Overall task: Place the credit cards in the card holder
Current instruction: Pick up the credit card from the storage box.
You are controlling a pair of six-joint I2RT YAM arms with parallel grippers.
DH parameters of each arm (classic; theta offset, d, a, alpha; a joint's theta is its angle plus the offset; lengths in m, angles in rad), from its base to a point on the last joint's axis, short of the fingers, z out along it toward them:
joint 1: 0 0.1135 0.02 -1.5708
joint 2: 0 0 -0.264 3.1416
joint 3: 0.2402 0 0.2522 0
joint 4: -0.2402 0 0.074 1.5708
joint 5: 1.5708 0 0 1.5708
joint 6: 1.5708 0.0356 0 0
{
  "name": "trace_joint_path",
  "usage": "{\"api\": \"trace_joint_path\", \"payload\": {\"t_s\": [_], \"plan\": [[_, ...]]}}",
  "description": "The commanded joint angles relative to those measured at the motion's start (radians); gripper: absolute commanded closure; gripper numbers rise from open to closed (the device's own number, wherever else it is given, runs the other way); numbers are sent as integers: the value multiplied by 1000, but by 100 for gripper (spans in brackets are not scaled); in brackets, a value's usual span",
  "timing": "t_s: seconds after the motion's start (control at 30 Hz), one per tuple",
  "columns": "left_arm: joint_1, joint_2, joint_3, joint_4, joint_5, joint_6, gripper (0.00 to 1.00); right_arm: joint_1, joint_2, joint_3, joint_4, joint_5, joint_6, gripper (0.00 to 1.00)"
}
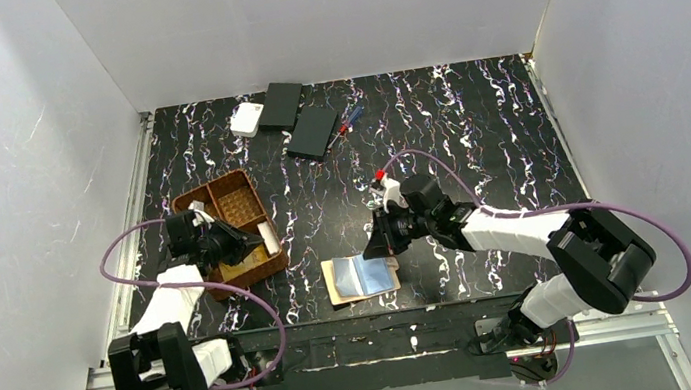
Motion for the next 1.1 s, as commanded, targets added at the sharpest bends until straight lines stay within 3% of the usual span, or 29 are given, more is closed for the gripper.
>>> {"api": "trace_joint_path", "payload": {"t_s": [0.0,0.2,0.33,0.4,0.5,0.6,0.8,0.93,1.07], "plan": [[-5,-67,59,-113,-42,59,100,45,26,107,-43,90,-45,84],[-5,-79,94,-146,-32,67,100,118,71,199,-89,246,-71,78],[-4,-79,147,-221,-35,96,99,184,115,290,-124,378,-75,62],[-5,-96,187,-289,-58,122,89,213,140,323,-128,448,-73,51],[-4,-124,271,-404,-97,183,65,256,192,386,-118,544,-74,36],[-5,-146,352,-503,-152,242,51,296,258,470,-120,618,-73,27],[-5,-189,452,-591,-260,335,41,366,420,689,-205,799,-105,28],[-5,-192,474,-604,-320,367,32,392,507,812,-251,858,-141,41],[-15,-206,454,-595,-334,373,25,399,568,902,-288,859,-163,48]]}}
